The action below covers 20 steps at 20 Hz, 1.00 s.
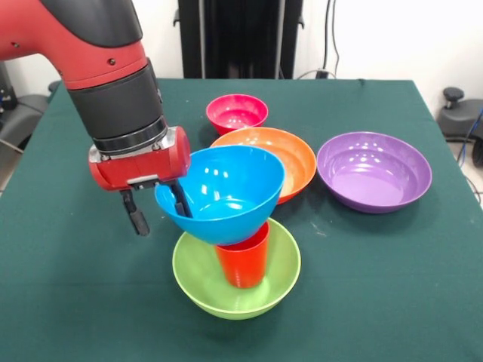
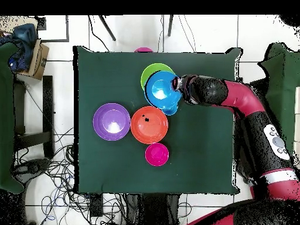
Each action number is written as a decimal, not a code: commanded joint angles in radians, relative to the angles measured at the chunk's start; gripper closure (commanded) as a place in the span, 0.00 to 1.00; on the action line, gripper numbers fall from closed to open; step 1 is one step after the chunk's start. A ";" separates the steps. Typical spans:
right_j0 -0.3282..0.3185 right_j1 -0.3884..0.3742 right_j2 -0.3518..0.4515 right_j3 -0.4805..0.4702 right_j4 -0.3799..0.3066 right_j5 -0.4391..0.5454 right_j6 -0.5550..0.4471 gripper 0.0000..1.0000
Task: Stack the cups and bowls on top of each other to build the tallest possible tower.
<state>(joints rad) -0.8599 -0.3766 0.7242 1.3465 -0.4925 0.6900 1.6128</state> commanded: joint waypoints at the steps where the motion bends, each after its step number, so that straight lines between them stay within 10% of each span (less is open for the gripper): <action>1: 0.092 0.046 -0.017 -0.125 0.005 0.102 -0.081 0.00; 20: 0.209 0.117 -0.070 -0.302 0.035 0.086 -0.019 0.00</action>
<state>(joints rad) -0.6865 -0.3240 0.7224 1.1143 -0.4524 0.6971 1.6128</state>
